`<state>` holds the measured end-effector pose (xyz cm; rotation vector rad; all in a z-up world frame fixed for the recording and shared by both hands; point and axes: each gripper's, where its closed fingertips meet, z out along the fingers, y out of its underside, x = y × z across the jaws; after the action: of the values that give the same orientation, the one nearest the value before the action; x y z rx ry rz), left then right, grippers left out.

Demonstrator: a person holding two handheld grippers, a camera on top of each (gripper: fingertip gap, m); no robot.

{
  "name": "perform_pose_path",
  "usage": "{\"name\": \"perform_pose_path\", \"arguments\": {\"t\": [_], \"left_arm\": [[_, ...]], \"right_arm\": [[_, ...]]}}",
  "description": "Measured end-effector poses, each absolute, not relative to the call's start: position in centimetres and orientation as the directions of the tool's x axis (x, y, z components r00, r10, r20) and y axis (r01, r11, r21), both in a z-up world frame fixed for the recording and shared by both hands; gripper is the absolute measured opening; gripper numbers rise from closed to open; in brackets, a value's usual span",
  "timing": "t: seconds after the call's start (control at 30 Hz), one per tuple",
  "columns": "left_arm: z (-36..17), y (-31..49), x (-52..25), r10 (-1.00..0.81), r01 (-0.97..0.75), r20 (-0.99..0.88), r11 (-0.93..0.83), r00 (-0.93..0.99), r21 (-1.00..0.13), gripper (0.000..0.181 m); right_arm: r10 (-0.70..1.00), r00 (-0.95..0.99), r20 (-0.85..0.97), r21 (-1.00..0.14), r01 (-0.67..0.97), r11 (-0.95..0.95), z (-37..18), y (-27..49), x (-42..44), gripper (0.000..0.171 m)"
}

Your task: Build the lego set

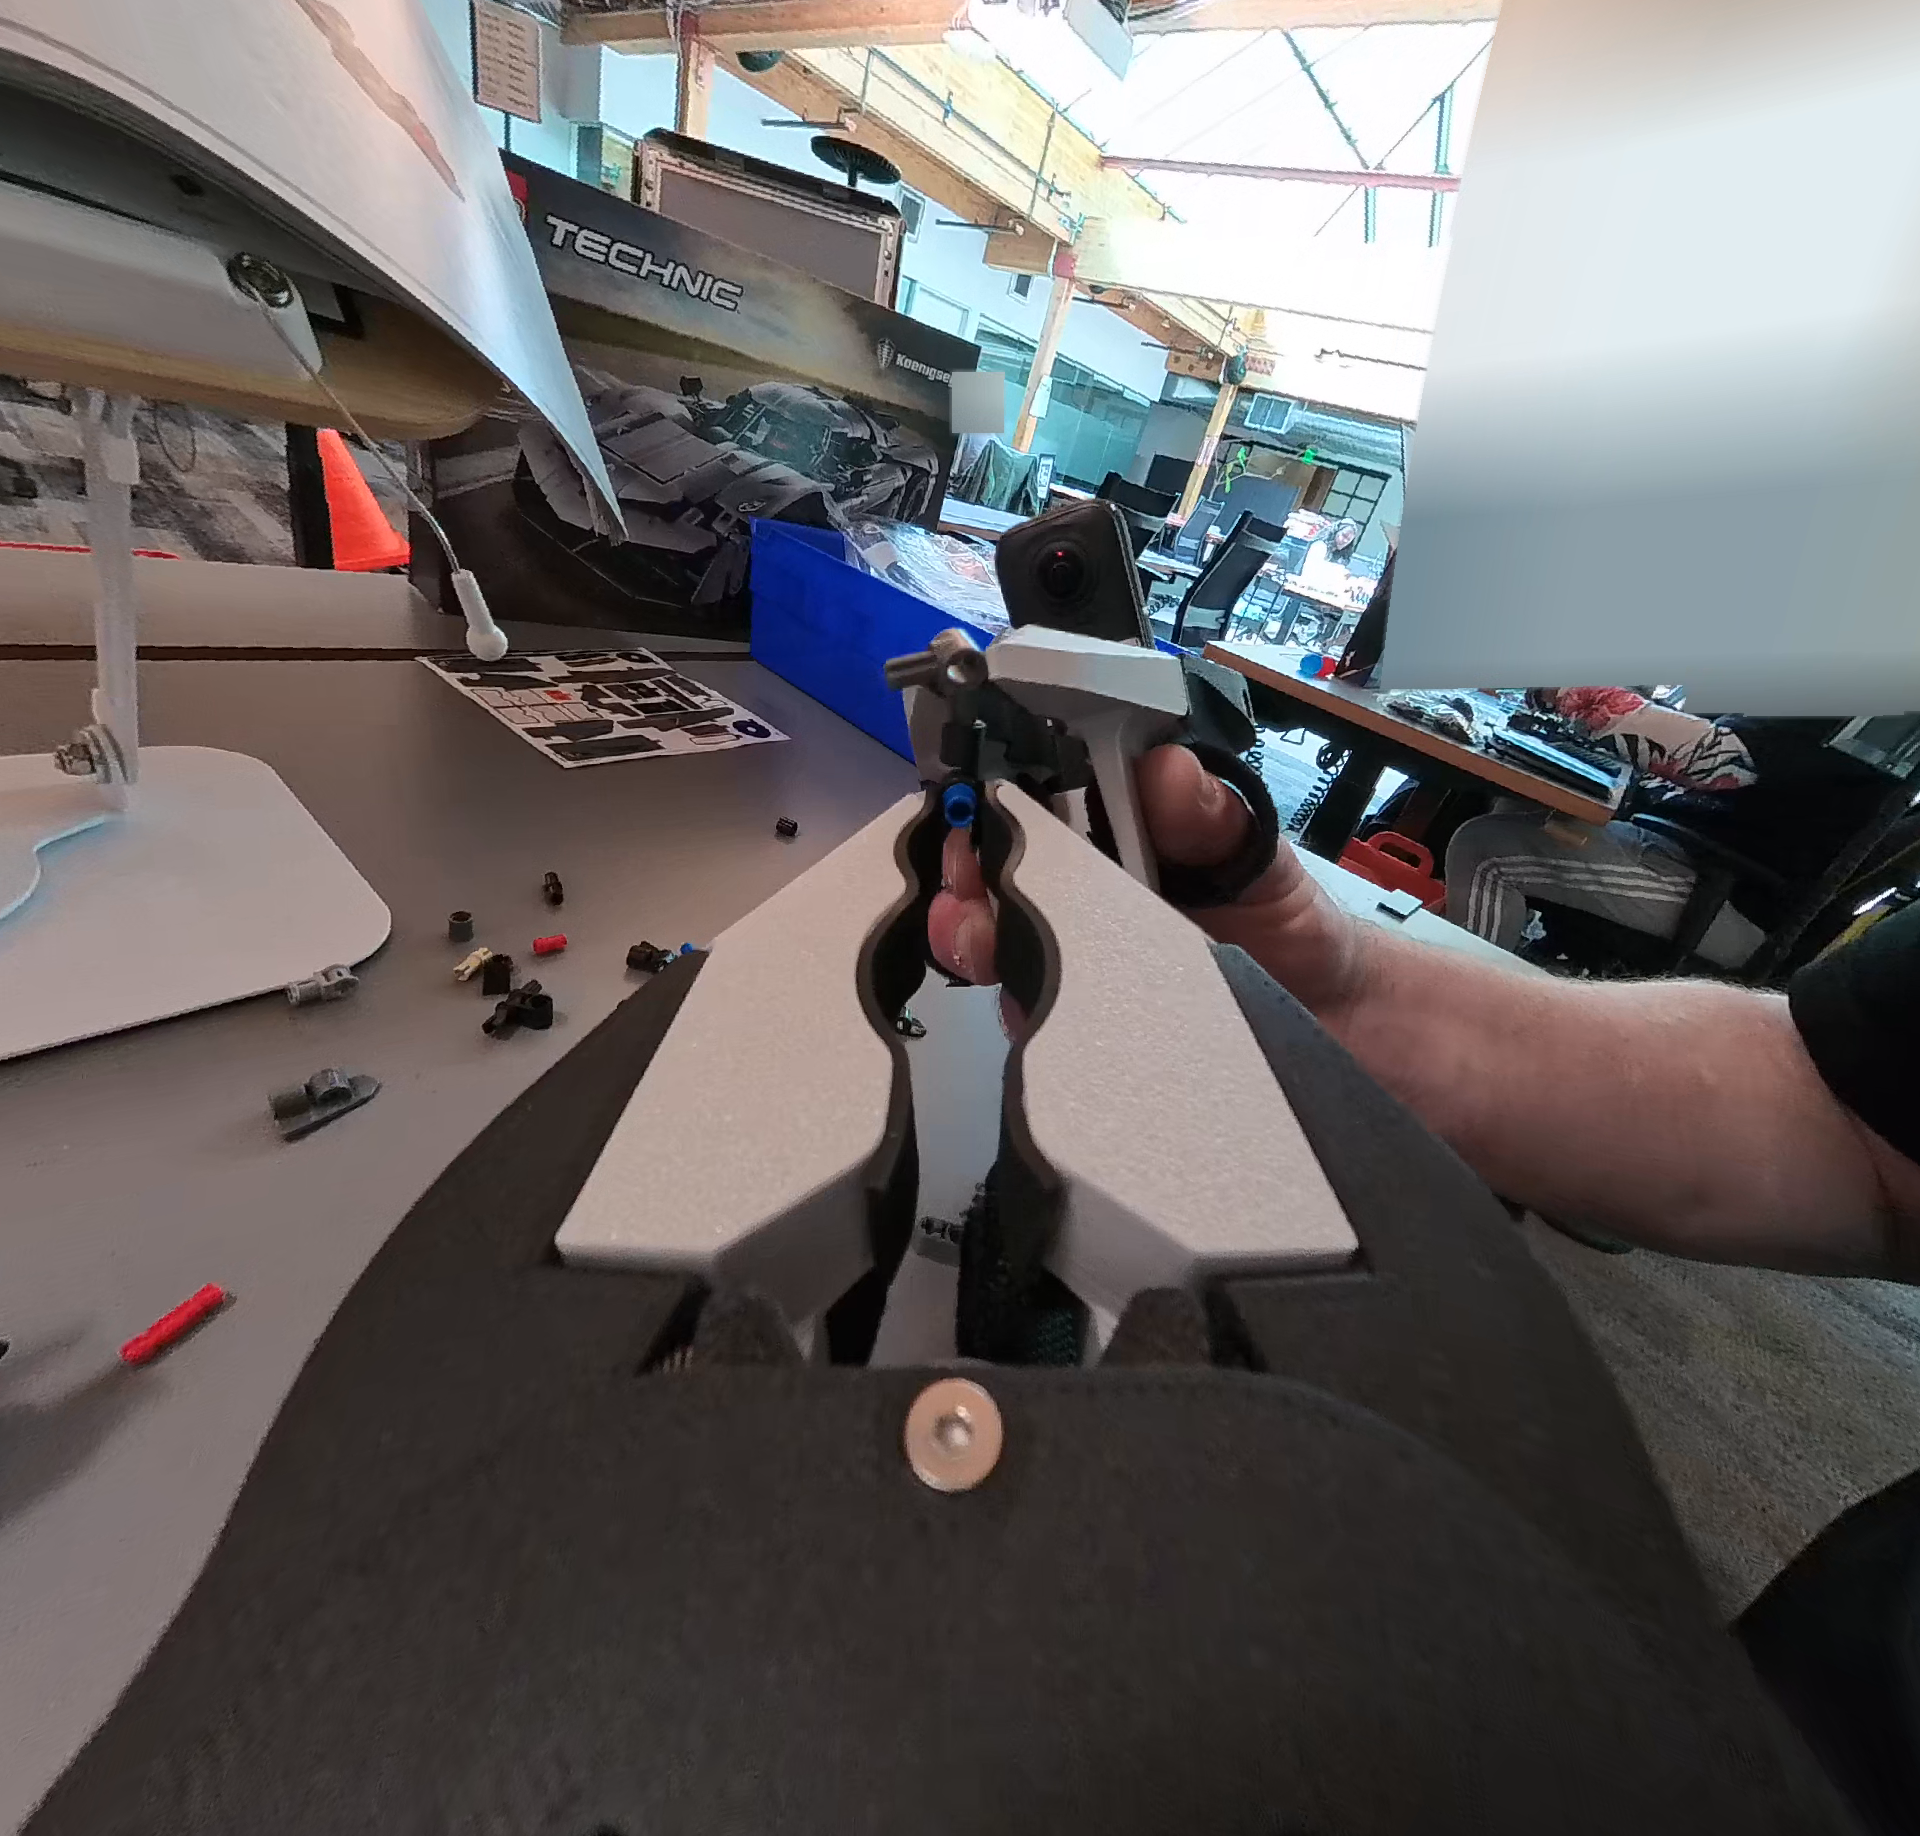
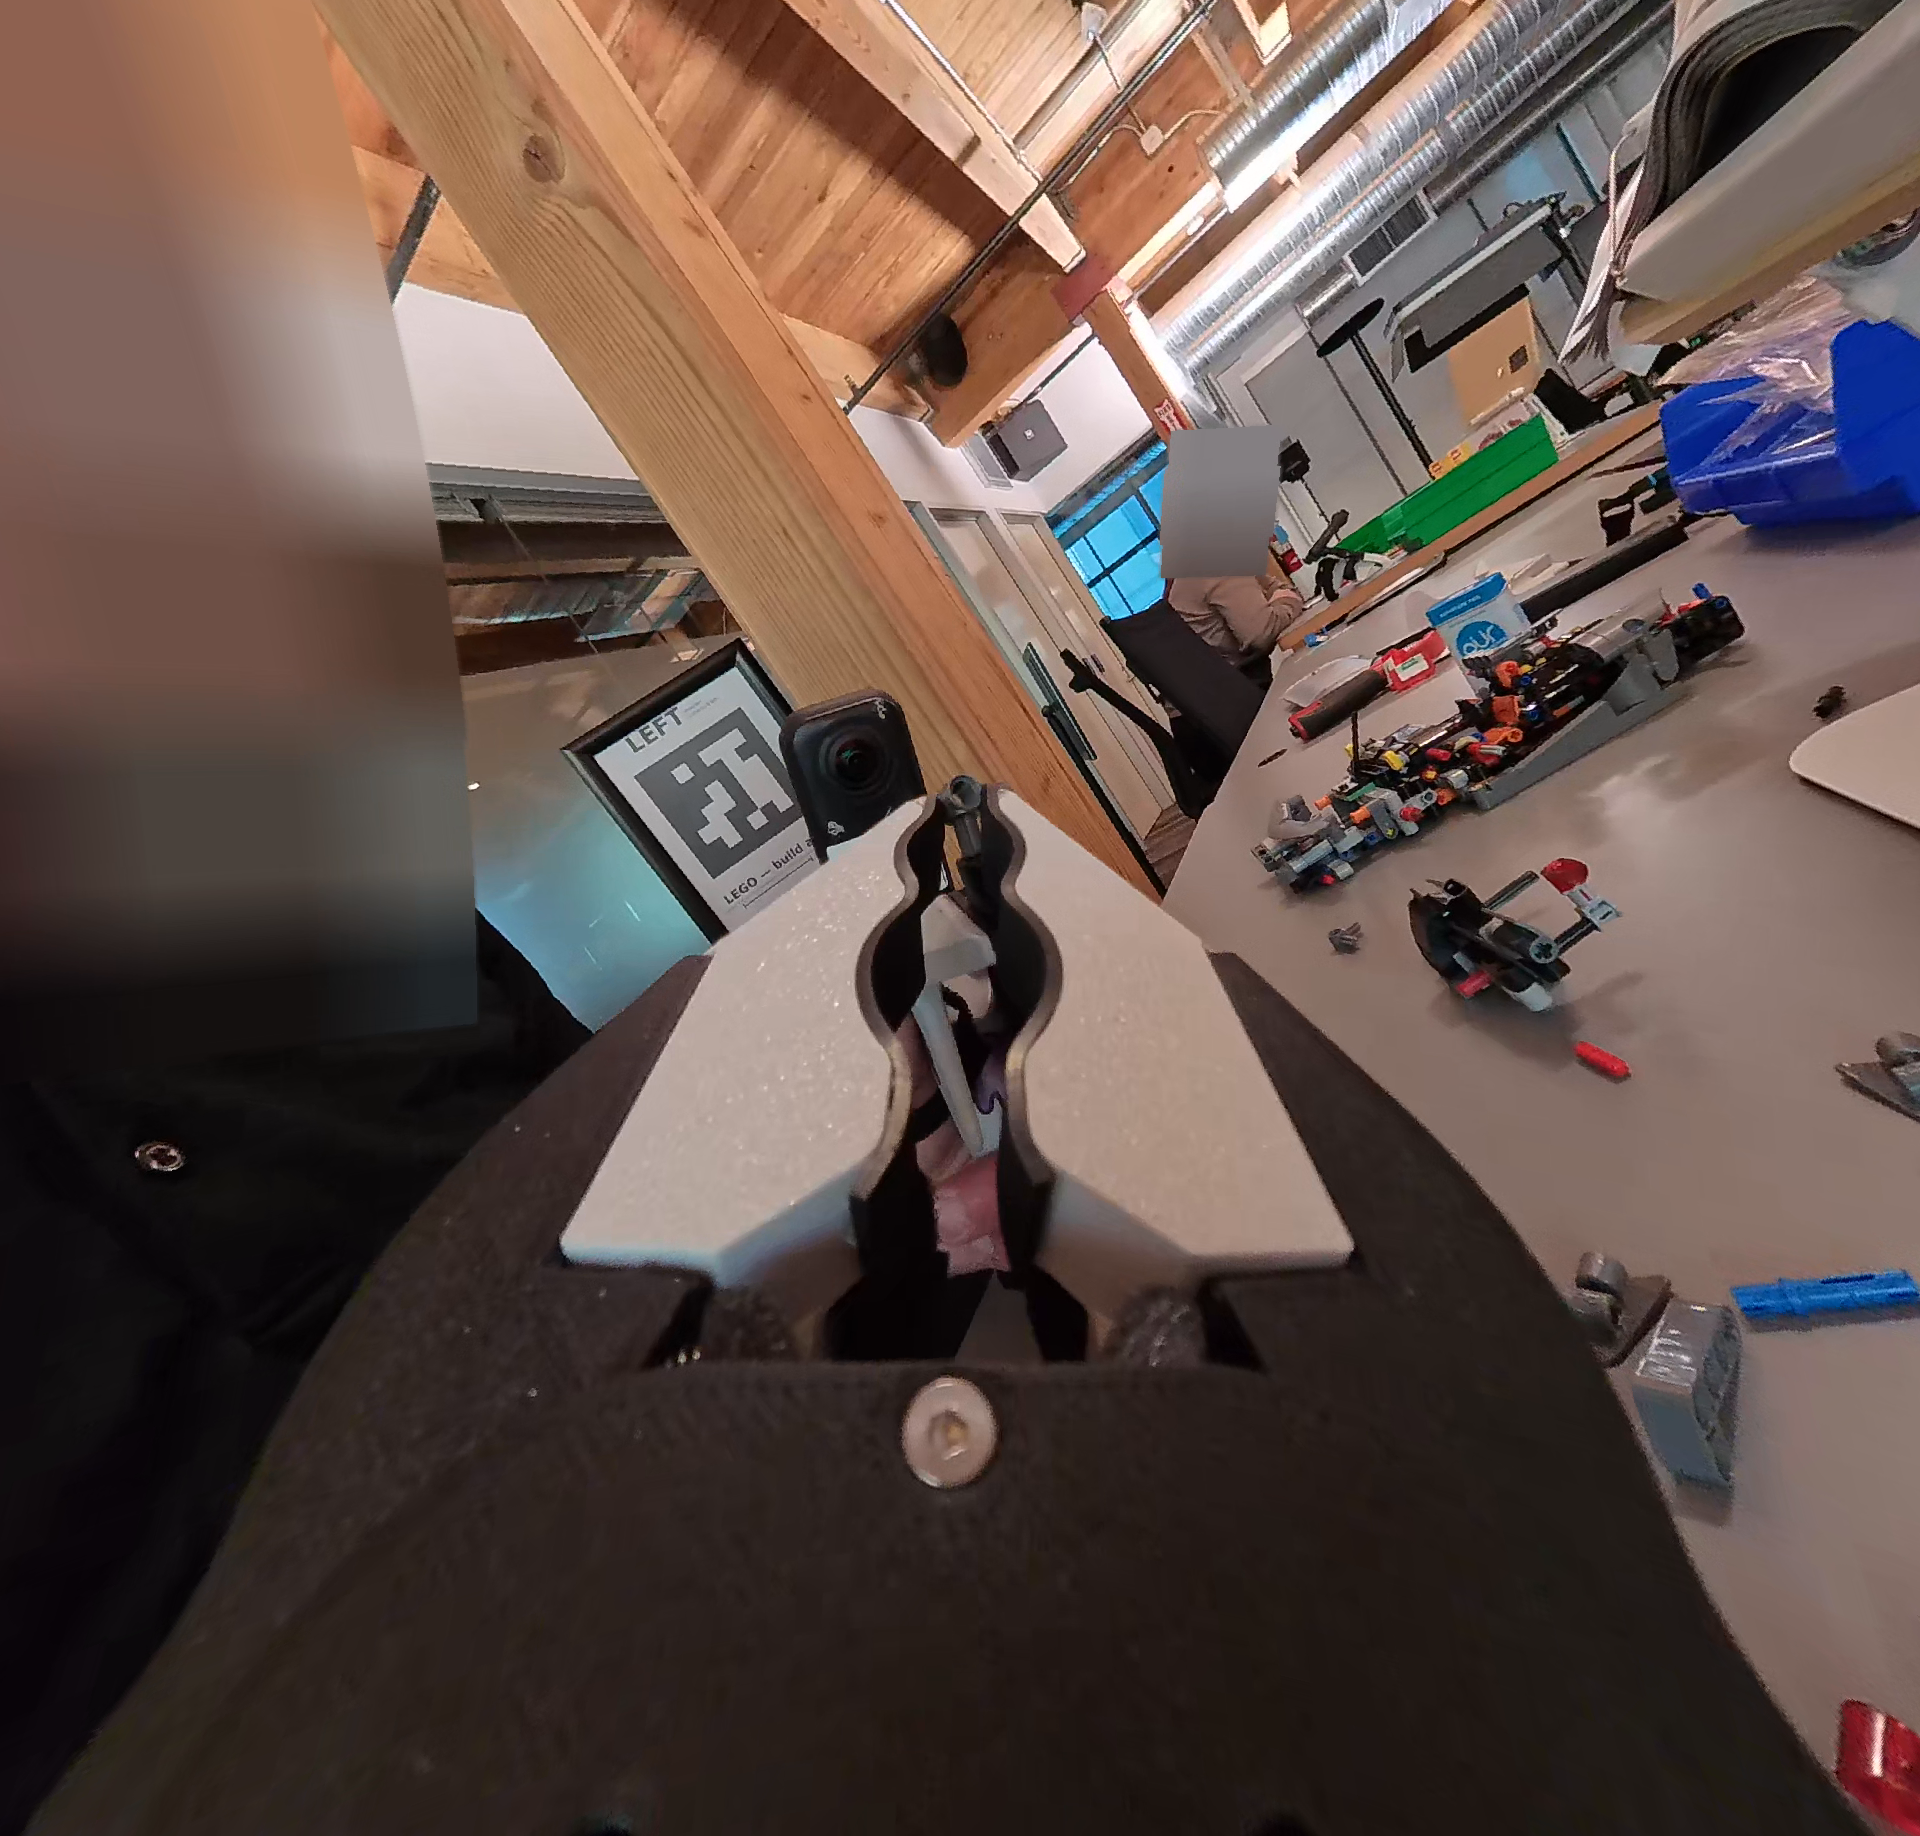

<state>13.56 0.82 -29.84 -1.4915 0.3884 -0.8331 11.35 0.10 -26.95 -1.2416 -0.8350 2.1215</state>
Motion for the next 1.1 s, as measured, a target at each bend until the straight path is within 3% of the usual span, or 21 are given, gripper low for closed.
{"name": "perform_pose_path", "arguments": {"t": [1.1], "left_arm": [[-29.0, 1.4, 14.6, -0.73, 0.345, 0.351, -0.168, 0.586, -0.924, 0.004]], "right_arm": [[0.765, -0.41, -0.497, -0.745, -0.249, -0.618, -24.9, 2.0, 14.3, 0.004]]}}
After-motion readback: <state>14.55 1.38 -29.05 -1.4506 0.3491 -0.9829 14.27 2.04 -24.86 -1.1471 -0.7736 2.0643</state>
